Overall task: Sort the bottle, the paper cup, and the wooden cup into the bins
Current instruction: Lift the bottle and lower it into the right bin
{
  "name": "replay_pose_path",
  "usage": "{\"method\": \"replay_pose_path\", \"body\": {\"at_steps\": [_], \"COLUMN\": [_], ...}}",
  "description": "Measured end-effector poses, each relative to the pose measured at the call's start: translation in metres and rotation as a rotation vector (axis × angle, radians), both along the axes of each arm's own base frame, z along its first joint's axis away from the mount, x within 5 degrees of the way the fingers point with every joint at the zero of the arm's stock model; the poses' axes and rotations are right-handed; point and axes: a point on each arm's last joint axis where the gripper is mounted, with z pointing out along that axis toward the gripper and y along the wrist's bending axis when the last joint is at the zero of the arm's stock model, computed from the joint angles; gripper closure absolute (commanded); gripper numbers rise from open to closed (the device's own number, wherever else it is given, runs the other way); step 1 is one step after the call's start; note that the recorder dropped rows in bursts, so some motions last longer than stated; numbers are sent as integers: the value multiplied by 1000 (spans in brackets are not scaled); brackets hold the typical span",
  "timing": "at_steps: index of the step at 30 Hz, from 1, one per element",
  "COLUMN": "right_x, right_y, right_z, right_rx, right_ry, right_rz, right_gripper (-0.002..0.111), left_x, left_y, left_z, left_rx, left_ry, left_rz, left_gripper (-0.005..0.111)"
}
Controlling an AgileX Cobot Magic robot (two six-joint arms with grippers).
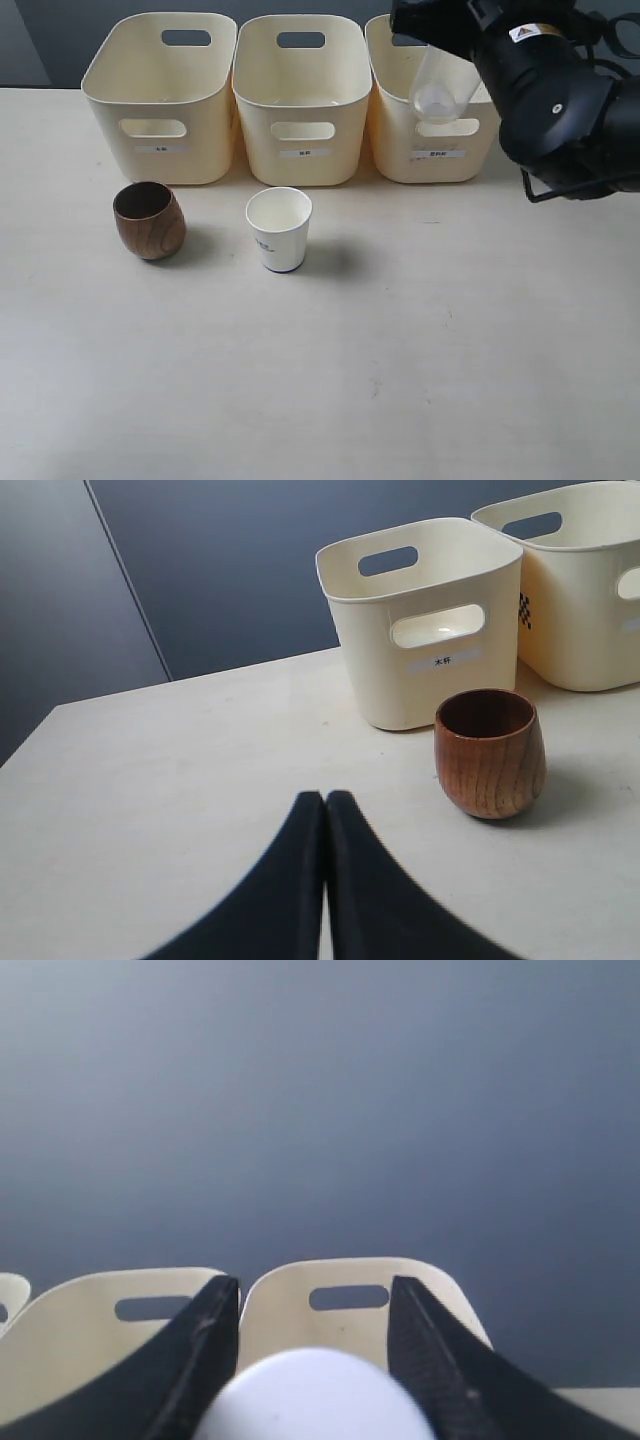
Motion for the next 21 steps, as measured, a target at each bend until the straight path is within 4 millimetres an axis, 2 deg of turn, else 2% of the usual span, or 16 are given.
{"method": "replay_pose_path", "body": {"at_steps": [8,17,21], "right_x": [12,44,61], "right_y": [-2,16,15], "right_z": [18,8,6], "right_rx": [26,-40,-71], "right_ry": [-82,-98,-103], "right_rz": [-47,-65,-91], "right_gripper": [109,109,109], "left_x": [0,0,0], "left_y": [0,0,0], "left_z": [0,0,0], "left_rx": [0,0,0], "left_ry": [0,0,0], "left_rz": [0,0,0], "left_gripper": [107,107,107]}}
